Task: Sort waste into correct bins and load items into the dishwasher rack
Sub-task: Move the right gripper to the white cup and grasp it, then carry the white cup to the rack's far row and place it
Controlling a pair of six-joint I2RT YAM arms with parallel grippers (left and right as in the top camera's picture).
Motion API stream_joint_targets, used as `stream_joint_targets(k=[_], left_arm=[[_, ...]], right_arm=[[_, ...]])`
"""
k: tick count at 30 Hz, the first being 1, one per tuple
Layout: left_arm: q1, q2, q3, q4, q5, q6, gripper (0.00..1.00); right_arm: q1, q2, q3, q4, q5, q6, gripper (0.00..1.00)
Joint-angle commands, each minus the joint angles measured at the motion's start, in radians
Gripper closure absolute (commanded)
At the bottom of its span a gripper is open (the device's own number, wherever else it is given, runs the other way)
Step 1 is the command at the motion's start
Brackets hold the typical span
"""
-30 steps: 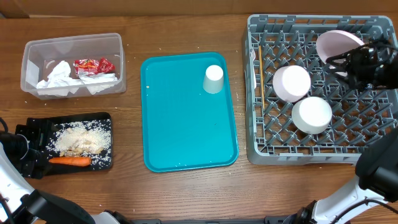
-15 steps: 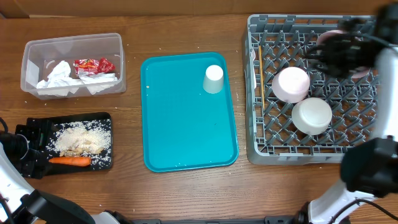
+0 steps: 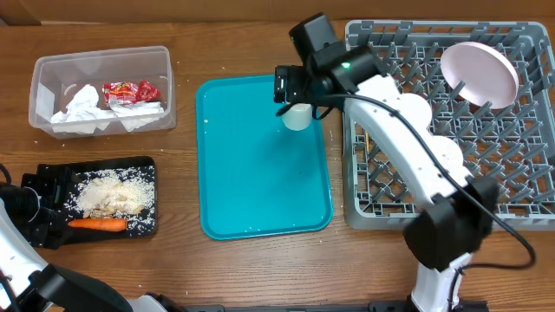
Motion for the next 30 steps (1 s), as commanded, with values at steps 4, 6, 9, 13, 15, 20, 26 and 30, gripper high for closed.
stream_joint_targets(k=[4,6,9,13,15,20,26,30], left_arm=[[0.004,0.005,-0.002,0.0,0.004,-0.013,0.0],[0.004,0.005,-0.002,0.0,0.004,-0.013,0.0],[0.004,0.005,-0.002,0.0,0.004,-0.013,0.0],[0.004,0.005,-0.002,0.0,0.004,-0.013,0.0],[0.004,0.005,-0.002,0.0,0.004,-0.013,0.0],[0.004,0.005,-0.002,0.0,0.004,-0.013,0.0],[0.004,0.005,-0.002,0.0,0.004,-0.013,0.0],[0.004,0.005,-0.002,0.0,0.004,-0.013,0.0]], right_arm=[[-0.011,0.13,-0.01,0.048,0.008,-0.043,0.0],[-0.011,0.153,-0.01,0.064,0.008,-0.043,0.0],[-0.011,0.172,-0.01,0.088,0.008,-0.043,0.0],[-0.011,0.201,-0.01,0.107,0.008,-0.043,0.0],[-0.011,0.217,-0.01,0.113,0.008,-0.043,0.0],[-0.011,0.24,-0.012,0.118,0.008,-0.043,0.0],[-0.011,0.262,-0.012,0.142,0.009,-0.043,0.09],[-0.011,0.271,-0.012,0.152,0.016,-0.042,0.15]])
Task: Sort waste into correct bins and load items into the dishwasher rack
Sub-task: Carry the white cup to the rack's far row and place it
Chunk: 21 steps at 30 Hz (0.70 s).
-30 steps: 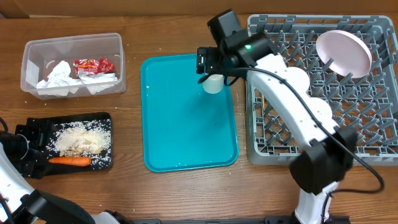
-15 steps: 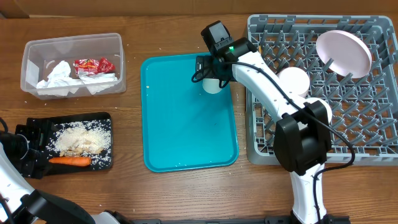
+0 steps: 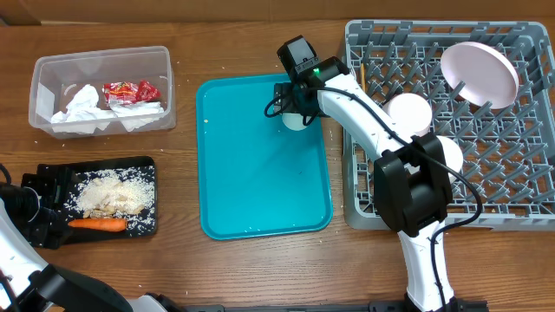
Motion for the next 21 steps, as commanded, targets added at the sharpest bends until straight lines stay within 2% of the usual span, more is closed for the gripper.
stream_joint_targets(k=[1,6,9,15,21], left_arm=[[0.004,0.005,-0.002,0.0,0.004,-0.012,0.0],[0.004,0.005,-0.002,0.0,0.004,-0.013,0.0],[0.004,0.005,-0.002,0.0,0.004,-0.013,0.0],[0.004,0.005,-0.002,0.0,0.004,-0.013,0.0],[0.004,0.005,-0.002,0.0,0.004,-0.013,0.0]], right_arm=[[0.003,0.02,0.001,0.007,0.015,-0.003,0.16],[0.003,0.02,0.002,-0.002,0.021,-0.003,0.28],[0.002,0.019,0.005,-0.011,0.021,-0.004,0.3],[0.0,0.016,0.065,-0.074,0.021,-0.003,0.52],[-0.026,-0.018,0.182,-0.18,0.02,-0.003,0.54]])
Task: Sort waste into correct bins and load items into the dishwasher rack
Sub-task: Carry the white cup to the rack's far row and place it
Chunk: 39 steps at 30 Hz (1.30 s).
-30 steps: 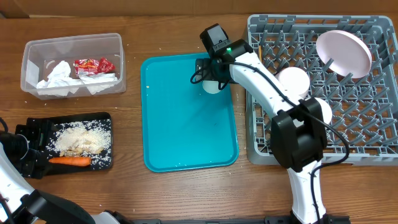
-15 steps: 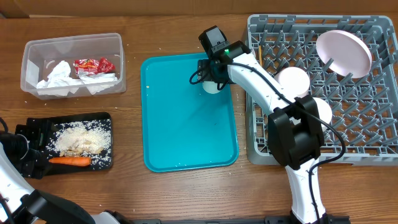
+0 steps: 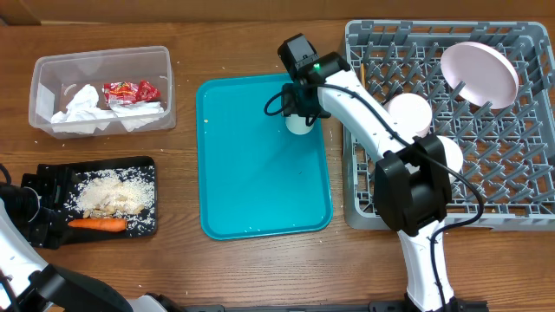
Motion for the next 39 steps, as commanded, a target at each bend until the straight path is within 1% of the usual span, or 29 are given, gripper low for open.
stream_joint_targets(k=[1,7,9,13,17,22,31,32,33,37,38,39], left_arm=[[0.003,0.005,-0.002,0.0,0.005,-0.013,0.0],[0.003,0.005,-0.002,0.0,0.005,-0.013,0.0],[0.003,0.005,-0.002,0.0,0.005,-0.013,0.0],[0.003,0.005,-0.002,0.001,0.005,-0.013,0.0],[0.003,0.005,-0.002,0.0,0.005,-0.013,0.0],[0.003,0.005,-0.002,0.0,0.005,-0.013,0.0],[0.003,0.005,-0.002,0.001,0.005,-0.013,0.0],[0.003,0.005,-0.002,0.0,0.005,-0.013,0.0],[0.003,0.005,-0.002,0.001,0.005,-0.013,0.0],[0.003,0.005,-0.002,0.001,0.005,-0.013,0.0],[0.003,0.005,-0.002,0.001,0.005,-0.013,0.0],[0.003,0.005,-0.002,0.0,0.005,-0.013,0.0]], right_arm=[[-0.032,-0.029,0.126,-0.051,0.011,0.0,0.54],[-0.14,-0.087,0.332,-0.197,0.011,-0.028,0.54],[-0.208,-0.103,0.404,-0.238,0.011,-0.054,0.54],[-0.344,-0.108,0.472,-0.278,0.011,-0.078,0.54],[-0.486,-0.104,0.459,-0.263,0.01,-0.105,0.53],[-0.584,-0.104,0.422,-0.214,-0.008,-0.105,0.53],[-0.591,-0.103,0.32,-0.093,-0.039,-0.105,0.52],[-0.589,-0.103,0.309,-0.083,-0.039,-0.105,0.48],[-0.589,-0.103,0.293,-0.07,-0.041,-0.105,0.46],[-0.589,-0.103,0.236,-0.029,-0.044,-0.104,0.46],[-0.589,-0.103,0.227,-0.025,-0.043,-0.105,0.44],[-0.589,-0.103,0.22,-0.025,-0.043,-0.105,0.39]])
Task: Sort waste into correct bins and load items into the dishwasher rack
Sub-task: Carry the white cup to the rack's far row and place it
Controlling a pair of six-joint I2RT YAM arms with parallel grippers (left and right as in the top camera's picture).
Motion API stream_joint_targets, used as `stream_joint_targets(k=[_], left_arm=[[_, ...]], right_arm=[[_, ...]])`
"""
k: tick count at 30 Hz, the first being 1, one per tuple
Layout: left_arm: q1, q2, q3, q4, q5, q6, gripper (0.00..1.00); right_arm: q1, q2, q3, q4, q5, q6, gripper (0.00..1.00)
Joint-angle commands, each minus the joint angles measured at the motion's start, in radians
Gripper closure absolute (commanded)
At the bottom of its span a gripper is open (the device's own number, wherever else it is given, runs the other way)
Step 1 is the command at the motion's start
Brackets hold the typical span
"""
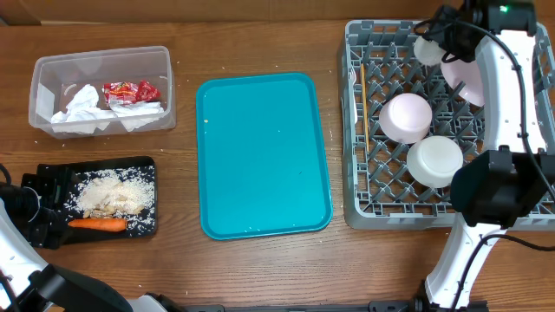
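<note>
The grey dishwasher rack [357,186] stands on the right. My right gripper [436,39] hangs over its back edge, shut on a small white cup [426,50]. In the rack are a pink bowl [406,117], a white bowl [434,160] and a pink plate [475,85], the plate partly hidden by the arm. The teal tray [264,156] in the middle has nothing on it. My left gripper [36,208] rests at the far left beside the black tray; its jaws are too dark to read.
A clear bin [100,61] at the back left holds white paper and a red wrapper [130,90]. A black tray [143,169] at the front left carries rice and a carrot [97,224]. A thin wooden stick [366,139] lies in the rack's left side.
My right gripper has moved with the white cup from the teal tray's back right corner to above the rack's back edge. The tray is now bare. The left arm has not moved.
The right gripper was at the white cup on the tray's back right corner. It stayed there, closing in around the cup over the following two moments. Now the cup is off the tray and held over the back of the rack.
</note>
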Motion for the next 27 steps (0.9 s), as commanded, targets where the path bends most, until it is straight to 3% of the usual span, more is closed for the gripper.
stream_joint_targets(k=[1,4,6,7,14,19,27], left_arm=[[0.003,0.005,-0.002,0.001,0.004,-0.013,0.0],[0.003,0.005,-0.002,0.001,0.004,-0.013,0.0],[0.003,0.005,-0.002,0.001,0.004,-0.013,0.0],[0.003,0.005,-0.002,0.001,0.004,-0.013,0.0],[0.003,0.005,-0.002,0.001,0.004,-0.013,0.0],[0.003,0.005,-0.002,0.001,0.004,-0.013,0.0],[0.003,0.005,-0.002,0.001,0.004,-0.013,0.0]], right_arm=[[-0.002,-0.019,-0.024,0.006,0.001,-0.007,0.33],[-0.002,-0.019,-0.021,0.001,-0.009,-0.011,0.29],[-0.002,-0.019,-0.02,-0.003,-0.043,-0.033,0.16],[-0.002,-0.019,-0.02,-0.007,-0.053,-0.033,0.16],[-0.002,-0.02,0.006,-0.071,-0.103,-0.06,0.12],[-0.002,-0.052,0.164,-0.245,-0.103,-0.059,0.1],[-0.002,-0.298,0.274,-0.481,-0.202,-0.059,0.1]])
